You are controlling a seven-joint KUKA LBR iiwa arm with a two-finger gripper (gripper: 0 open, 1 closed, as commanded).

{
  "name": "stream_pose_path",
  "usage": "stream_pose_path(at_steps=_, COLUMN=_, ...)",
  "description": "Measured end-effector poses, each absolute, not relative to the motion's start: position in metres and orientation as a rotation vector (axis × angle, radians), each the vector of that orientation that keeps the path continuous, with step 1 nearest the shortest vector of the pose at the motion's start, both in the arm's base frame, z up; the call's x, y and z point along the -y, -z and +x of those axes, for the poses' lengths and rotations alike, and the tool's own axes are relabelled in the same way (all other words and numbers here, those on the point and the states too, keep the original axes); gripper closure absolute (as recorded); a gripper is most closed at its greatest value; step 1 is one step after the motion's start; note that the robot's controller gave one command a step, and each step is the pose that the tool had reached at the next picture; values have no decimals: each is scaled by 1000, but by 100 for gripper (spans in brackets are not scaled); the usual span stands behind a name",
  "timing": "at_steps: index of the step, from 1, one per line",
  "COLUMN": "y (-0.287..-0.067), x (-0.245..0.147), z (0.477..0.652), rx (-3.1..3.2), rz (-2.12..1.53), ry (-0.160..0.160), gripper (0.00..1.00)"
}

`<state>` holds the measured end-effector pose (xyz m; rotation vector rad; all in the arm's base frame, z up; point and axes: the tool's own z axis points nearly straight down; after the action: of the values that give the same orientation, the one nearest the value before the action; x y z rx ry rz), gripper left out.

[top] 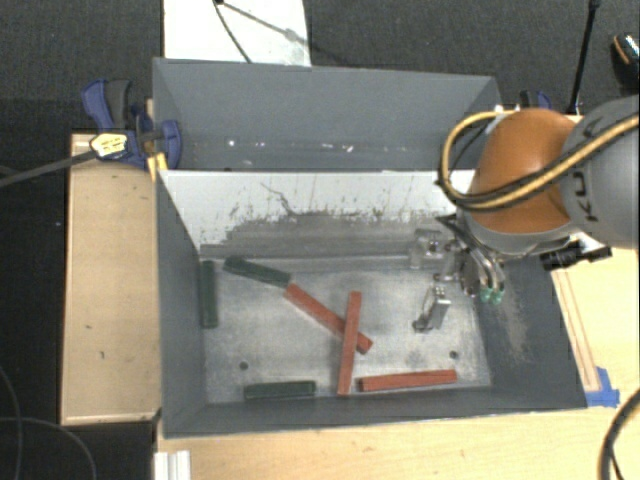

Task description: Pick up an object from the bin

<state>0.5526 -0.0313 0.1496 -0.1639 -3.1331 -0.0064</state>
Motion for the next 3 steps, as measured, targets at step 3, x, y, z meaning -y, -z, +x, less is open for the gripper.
stream_pose_path(at_steps=3, y=-84, x=-153, z=587, rx=3147, rz=-48, ry=5, gripper=0)
